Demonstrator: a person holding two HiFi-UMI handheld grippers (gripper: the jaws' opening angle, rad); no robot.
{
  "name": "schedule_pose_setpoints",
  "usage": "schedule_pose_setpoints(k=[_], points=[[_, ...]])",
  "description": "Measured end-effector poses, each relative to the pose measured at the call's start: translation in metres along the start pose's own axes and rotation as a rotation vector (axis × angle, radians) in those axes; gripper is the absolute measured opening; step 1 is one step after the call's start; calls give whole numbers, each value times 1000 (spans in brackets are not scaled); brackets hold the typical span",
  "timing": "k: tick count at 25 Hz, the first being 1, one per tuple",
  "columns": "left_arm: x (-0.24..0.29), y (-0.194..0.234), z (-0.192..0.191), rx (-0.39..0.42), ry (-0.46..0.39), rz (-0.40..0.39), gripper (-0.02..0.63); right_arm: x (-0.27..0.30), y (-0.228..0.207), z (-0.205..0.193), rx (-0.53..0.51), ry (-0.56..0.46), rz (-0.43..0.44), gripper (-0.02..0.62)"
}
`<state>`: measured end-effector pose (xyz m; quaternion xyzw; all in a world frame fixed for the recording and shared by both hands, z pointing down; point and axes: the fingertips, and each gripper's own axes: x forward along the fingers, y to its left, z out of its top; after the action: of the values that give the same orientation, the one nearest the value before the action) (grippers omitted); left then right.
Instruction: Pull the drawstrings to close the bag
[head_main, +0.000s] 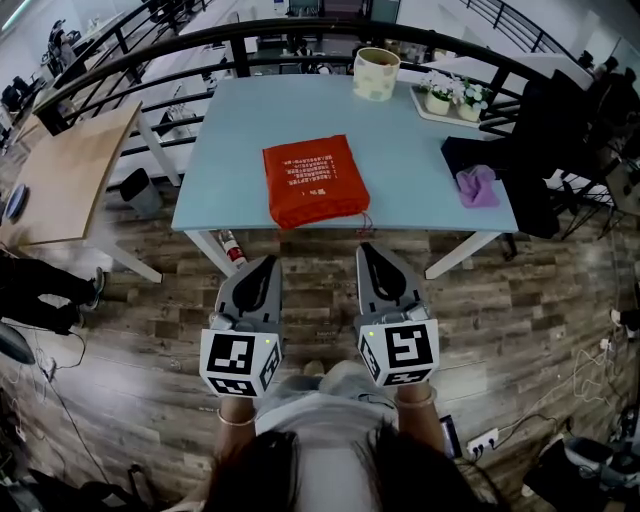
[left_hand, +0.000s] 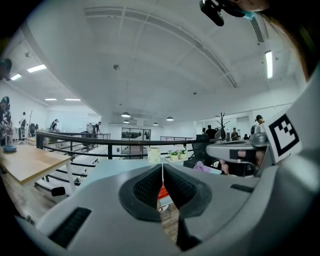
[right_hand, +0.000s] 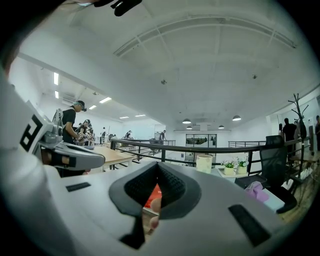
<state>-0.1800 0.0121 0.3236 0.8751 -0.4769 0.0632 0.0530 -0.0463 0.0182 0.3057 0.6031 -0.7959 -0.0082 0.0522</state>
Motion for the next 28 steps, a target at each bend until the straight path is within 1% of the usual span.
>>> schedule_pose_setpoints(k=[5,9,16,28], points=[[7,-1,-6,-5,18,-12,21,0,-6,-8,22,21,-12,25],[13,-2,-9,-18,18,-6,21,0,-14,-13,32,19,-12,25],[35,10,-6,-13,27,32,21,26,-44,-15,-3,28,-33,25],[99,35,-11,-28,59,86,23,93,-80,-26,-48,63,36,25]])
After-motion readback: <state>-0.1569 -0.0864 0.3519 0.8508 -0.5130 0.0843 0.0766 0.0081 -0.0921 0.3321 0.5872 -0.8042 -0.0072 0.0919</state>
